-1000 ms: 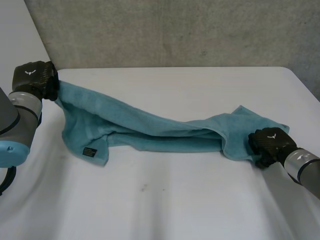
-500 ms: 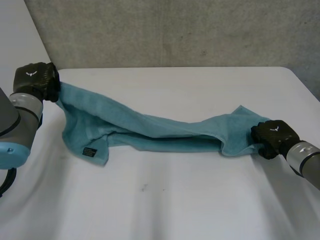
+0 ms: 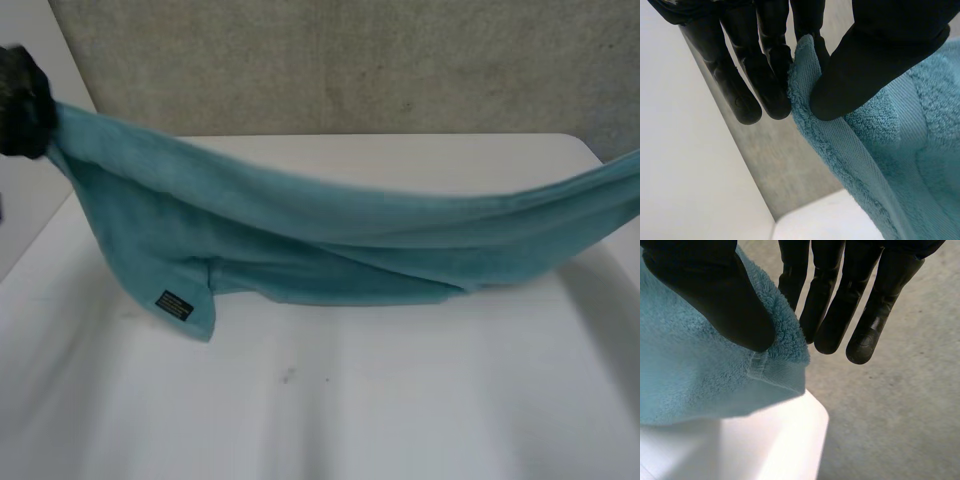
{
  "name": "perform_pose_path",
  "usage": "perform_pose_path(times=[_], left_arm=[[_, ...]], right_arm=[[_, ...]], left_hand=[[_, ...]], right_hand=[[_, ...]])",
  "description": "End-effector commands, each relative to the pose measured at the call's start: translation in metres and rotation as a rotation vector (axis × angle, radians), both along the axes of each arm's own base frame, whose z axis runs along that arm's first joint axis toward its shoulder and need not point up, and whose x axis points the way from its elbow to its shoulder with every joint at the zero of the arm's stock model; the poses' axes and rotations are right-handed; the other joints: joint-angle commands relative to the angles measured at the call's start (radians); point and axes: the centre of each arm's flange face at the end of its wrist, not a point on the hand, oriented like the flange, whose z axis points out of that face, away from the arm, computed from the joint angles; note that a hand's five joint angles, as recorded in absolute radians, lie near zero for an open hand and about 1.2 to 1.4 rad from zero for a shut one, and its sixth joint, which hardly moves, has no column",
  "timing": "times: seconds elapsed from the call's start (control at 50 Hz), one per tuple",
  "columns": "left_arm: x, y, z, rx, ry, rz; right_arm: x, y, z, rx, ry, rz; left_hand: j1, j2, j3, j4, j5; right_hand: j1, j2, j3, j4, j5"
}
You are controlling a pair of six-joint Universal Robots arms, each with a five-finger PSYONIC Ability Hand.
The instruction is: Fold the laundry
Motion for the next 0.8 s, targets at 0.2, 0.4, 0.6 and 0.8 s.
perform_pose_path(times=[0.2, 0.4, 0.6, 0.8], left_arm=[[0.005, -0.005, -0.032, 0.236, -0.035, -0.113], [-0.021, -0.065, -0.112, 0.408, -0.301, -0.115], [-0.068, -0.125, -0.040, -0.042, -0.312, -0.098], [-0.065, -0.112, 0.119, -0.745, -0.088, 0.052]], right_arm=[[0.006, 0.000, -0.025, 0.290, 0.219, 0.077], [0.030, -0.046, -0.098, 0.451, 0.323, 0.090], [0.059, -0.120, -0.010, -0.135, 0.276, -0.042], [0.063, -0.112, 0.123, -0.781, -0.032, -0.076]], left_hand=[[0.218, 0.180, 0.180, 0.179, 0.204], [0.218, 0.180, 0.180, 0.179, 0.204], [0.218, 0.180, 0.180, 0.179, 0.204], [0.218, 0.180, 0.180, 0.179, 0.204]], right_hand=[[0.427, 0.221, 0.215, 0.205, 0.244], [0.427, 0.221, 0.215, 0.205, 0.244], [0.427, 0.221, 0.215, 0.205, 0.244], [0.427, 0.221, 0.215, 0.205, 0.244]])
